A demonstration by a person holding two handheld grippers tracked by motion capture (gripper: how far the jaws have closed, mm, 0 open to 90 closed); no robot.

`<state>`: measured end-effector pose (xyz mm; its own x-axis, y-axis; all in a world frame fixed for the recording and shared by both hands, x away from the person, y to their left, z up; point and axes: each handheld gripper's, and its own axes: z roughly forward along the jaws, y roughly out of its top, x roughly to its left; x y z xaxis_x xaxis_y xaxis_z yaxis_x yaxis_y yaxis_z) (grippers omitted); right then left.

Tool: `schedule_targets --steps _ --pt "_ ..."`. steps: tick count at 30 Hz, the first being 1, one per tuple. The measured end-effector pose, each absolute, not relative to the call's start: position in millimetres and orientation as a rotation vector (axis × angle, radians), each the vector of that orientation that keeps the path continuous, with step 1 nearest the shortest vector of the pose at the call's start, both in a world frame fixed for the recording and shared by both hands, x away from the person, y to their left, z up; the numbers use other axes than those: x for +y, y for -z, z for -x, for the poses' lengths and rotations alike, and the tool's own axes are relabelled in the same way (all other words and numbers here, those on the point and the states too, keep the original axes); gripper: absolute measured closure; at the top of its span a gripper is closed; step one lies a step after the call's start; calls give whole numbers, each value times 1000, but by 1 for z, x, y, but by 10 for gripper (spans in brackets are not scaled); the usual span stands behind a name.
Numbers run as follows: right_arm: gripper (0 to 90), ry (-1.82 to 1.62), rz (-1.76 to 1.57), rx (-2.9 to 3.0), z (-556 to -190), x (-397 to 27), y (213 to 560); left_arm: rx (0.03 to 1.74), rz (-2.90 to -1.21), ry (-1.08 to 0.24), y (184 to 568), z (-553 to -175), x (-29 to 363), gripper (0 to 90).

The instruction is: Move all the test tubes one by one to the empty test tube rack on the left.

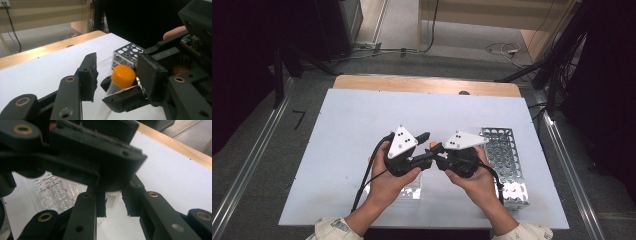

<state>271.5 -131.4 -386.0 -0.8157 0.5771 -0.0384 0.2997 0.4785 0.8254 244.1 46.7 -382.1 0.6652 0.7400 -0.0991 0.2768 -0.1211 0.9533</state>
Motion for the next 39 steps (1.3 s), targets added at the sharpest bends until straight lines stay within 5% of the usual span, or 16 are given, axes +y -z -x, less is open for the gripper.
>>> schedule_targets --steps 15,23,33,39 --pt "716 -1260 -744 2419 -270 -131 386 815 -1715 -470 385 -243 45 699" --pt "703 -1282 -733 2428 -269 -132 385 801 -1703 -458 386 -242 49 708" --pt "376 -1343 -803 2434 -271 -137 388 815 -1675 -460 381 -239 59 710" --pt "280 -1374 -867 2419 -272 -150 389 842 -1659 -464 380 -232 71 710"
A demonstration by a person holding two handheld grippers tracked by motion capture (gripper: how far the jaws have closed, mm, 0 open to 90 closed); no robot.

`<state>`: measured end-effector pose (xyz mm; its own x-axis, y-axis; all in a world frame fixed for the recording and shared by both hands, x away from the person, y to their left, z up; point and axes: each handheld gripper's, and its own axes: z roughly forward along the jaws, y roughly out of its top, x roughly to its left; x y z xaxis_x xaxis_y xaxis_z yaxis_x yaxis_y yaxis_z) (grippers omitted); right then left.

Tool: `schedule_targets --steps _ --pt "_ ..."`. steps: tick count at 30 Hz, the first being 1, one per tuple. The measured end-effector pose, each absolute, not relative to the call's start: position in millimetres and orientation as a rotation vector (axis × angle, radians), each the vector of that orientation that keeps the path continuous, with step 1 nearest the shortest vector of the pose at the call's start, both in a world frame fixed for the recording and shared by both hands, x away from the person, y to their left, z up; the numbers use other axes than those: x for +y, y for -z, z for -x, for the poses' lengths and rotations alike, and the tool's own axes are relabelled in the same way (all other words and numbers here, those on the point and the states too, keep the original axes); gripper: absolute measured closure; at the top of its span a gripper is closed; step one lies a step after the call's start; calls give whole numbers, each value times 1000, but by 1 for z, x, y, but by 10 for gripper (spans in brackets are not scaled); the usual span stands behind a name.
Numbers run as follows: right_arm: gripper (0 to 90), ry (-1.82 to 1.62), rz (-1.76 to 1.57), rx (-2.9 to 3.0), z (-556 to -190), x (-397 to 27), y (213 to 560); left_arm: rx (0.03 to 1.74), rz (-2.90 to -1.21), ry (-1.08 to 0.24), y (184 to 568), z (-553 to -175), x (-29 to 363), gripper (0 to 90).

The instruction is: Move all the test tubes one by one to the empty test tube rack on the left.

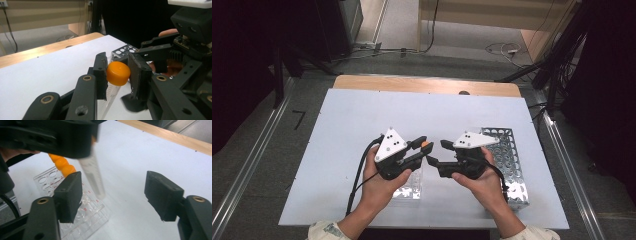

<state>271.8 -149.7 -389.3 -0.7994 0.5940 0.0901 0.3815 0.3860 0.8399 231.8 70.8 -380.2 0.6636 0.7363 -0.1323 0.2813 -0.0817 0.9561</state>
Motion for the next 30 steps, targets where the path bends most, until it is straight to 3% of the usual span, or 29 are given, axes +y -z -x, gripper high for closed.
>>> schedule_targets --steps 12,30 --pt "268 -1372 -937 2391 -272 -170 393 910 -1621 -440 390 -224 99 710" --pt "273 -1367 -954 2385 -272 -176 394 941 -1614 -412 408 -222 104 710"
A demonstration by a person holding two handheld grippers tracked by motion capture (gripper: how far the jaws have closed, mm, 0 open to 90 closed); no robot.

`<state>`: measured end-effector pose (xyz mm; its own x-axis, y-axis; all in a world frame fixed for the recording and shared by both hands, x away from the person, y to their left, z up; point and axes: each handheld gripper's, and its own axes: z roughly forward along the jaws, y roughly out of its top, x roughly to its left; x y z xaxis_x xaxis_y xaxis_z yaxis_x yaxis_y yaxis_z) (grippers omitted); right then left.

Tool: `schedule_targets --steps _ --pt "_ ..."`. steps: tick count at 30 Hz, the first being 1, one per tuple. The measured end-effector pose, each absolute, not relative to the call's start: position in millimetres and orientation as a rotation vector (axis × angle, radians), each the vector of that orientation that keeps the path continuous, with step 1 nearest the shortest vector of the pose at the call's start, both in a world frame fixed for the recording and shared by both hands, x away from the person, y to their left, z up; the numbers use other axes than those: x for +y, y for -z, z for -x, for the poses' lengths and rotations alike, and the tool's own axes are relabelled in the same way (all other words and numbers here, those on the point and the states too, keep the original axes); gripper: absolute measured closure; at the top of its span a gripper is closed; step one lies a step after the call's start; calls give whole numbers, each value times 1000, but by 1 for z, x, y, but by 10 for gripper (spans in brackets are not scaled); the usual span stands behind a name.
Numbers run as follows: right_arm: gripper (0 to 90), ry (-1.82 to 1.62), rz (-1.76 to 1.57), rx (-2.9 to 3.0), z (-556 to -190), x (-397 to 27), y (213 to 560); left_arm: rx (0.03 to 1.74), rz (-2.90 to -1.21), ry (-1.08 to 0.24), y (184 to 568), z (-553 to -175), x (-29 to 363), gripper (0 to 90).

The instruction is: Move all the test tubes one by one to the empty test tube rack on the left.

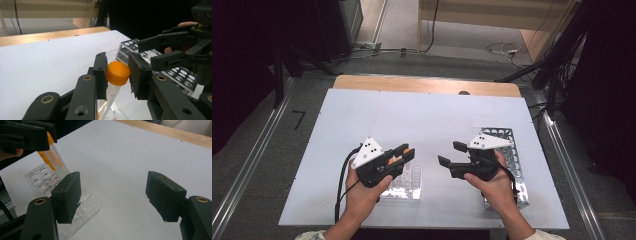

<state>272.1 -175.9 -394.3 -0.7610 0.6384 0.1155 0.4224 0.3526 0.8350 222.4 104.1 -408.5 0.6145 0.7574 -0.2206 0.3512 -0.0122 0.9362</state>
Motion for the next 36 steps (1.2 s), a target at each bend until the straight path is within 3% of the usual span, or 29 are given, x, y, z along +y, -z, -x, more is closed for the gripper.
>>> schedule_targets --steps 25,30,36 --pt "277 -1362 -957 2391 -271 -175 396 937 -1711 -506 435 -219 94 695" --pt "276 -1360 -961 2392 -272 -175 397 934 -1708 -494 434 -219 95 632" --pt "277 -1361 -961 2392 -272 -176 397 931 -1685 -466 429 -217 97 476"
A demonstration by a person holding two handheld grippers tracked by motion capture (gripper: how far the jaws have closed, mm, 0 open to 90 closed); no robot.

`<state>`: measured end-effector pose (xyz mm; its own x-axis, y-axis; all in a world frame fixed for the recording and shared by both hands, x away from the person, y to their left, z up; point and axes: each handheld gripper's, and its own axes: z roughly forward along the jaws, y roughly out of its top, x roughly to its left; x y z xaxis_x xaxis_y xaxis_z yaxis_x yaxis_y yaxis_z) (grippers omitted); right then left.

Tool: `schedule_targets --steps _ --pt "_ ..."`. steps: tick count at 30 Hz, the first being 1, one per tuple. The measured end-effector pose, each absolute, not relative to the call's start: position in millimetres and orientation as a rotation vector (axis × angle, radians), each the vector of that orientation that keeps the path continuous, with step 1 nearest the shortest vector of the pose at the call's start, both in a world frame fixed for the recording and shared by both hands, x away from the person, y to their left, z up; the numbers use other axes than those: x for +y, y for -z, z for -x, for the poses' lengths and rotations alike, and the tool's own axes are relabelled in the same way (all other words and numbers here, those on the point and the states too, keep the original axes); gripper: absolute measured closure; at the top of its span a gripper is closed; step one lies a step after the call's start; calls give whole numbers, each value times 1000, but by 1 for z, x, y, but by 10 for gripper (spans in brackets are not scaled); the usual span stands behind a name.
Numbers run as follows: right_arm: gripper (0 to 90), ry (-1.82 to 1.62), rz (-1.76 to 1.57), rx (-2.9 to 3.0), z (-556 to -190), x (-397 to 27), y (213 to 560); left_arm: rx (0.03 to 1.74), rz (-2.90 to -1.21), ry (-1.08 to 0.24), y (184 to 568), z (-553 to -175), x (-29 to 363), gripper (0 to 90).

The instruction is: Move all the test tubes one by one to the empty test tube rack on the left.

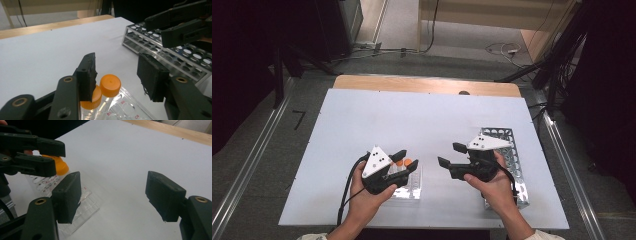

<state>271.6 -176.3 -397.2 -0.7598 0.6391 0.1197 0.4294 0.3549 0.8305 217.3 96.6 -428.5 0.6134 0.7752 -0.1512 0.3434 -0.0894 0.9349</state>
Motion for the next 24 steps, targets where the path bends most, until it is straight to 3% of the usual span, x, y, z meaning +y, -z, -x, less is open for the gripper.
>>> schedule_targets --steps 10,24 --pt "271 -1359 -977 2372 -274 -179 401 939 -1667 -454 414 -218 102 284" --pt "265 -1347 -1030 2321 -275 -200 405 1042 -1594 -523 406 -224 135 207"
